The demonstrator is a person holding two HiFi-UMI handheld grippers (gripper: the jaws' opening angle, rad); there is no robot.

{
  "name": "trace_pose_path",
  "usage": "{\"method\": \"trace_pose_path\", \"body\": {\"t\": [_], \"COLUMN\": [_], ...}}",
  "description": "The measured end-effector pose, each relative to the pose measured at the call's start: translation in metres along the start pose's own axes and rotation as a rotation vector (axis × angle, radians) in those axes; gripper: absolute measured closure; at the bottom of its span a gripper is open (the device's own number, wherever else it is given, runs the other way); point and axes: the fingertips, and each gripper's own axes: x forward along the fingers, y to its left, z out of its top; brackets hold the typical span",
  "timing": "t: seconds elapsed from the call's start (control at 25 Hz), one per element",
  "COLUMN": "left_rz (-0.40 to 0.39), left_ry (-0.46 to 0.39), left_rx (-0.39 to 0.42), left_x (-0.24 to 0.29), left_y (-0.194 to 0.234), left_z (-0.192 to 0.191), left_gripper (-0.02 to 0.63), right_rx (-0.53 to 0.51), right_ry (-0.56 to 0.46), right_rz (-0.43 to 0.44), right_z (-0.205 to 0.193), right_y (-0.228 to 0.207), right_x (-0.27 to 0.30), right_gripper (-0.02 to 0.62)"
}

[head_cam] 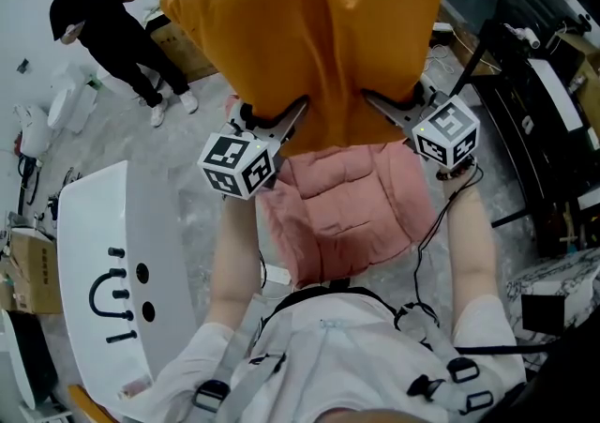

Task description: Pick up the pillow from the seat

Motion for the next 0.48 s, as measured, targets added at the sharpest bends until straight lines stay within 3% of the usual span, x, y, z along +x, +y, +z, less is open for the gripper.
{"method": "trace_pose_path", "body": {"t": [0.48], "left_rz": [0.011], "left_ry": [-0.001], "left_rx": [-0.002], "left_x": [-0.0084], "left_y": [0.0049], "left_z": [0.0025], "left_gripper": [0.307], "right_rx": [-0.009], "right_ry": [0.002], "right_rz": [0.003], "right_z": [0.0052], "right_y": [0.0059], "right_x": [0.0058], "right_gripper": [0.397]}}
